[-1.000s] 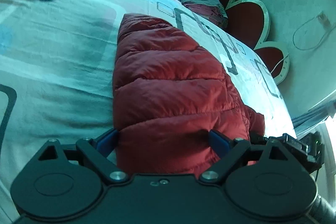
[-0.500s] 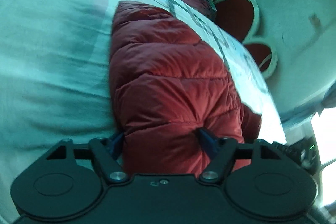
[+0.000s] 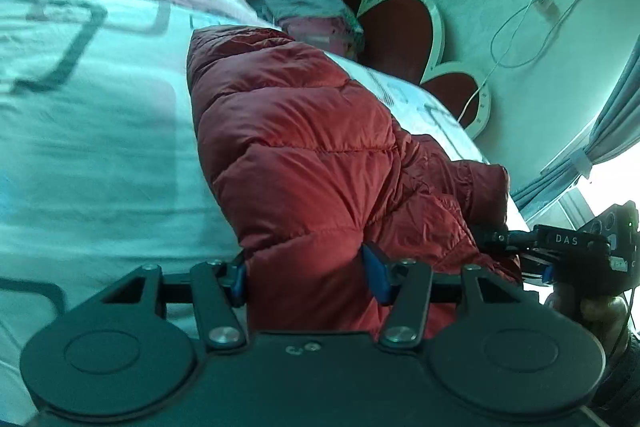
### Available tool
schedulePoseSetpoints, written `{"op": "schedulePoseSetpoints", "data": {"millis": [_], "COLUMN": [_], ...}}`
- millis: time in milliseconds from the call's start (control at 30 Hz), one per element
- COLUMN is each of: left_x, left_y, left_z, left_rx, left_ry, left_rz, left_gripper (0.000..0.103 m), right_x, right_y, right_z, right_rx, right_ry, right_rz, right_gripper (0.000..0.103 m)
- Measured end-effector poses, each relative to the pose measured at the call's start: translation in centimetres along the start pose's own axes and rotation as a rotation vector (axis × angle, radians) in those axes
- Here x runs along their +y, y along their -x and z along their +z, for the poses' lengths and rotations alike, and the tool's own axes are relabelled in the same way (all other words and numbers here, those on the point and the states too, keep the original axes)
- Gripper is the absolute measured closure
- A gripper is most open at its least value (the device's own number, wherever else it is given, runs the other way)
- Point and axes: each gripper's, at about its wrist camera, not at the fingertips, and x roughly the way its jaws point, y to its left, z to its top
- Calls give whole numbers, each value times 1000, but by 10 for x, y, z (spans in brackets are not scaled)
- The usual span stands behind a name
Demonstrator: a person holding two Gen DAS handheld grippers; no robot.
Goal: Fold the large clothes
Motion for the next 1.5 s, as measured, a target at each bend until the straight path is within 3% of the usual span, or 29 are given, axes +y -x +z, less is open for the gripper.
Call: {"op": "schedulePoseSetpoints", "data": {"millis": [200, 667, 867, 967, 1033, 1067, 1133, 1200, 1267, 1333, 1400, 1500], "left_x": [30, 171, 232, 253, 251, 250, 247, 246, 234, 219, 202, 189], "left_y": [38, 121, 124, 127, 130, 137, 153, 175, 184, 178, 162, 130], "left_z": [11, 23, 10, 1, 1, 3, 6, 8, 15, 27, 38, 46], "left_rx": [-47, -40, 2, -28, -35, -41, -66, -124, -174, -196, -181, -136], "left_ry": [-1, 76, 133, 217, 207, 188, 167, 129, 80, -1, -79, -161], "left_rz": [10, 123, 171, 107, 139, 160, 170, 189, 178, 178, 167, 209], "left_gripper": [49, 49, 48, 38, 21, 20, 25, 36, 47, 52, 55, 57], "right_x": [58, 169, 180, 172, 171, 174, 183, 190, 204, 226, 248, 271], "right_y": [-33, -201, -283, -304, -302, -296, -273, -250, -238, -239, -253, -276], "right_z": [-7, -54, -83, -89, -86, -84, -84, -77, -71, -73, -77, -97], "right_rx": [0, 127, 243, 249, 241, 231, 175, 99, 42, 31, 42, 67], "right_ry": [55, 65, 39, 4, 3, 26, 90, 160, 237, 336, 463, 643], "right_rz": [22, 83, 49, 25, 17, 7, -33, -53, -59, -49, -48, -127], "right_gripper": [78, 78, 78, 78, 72, 67, 44, 42, 45, 81, 83, 86]}}
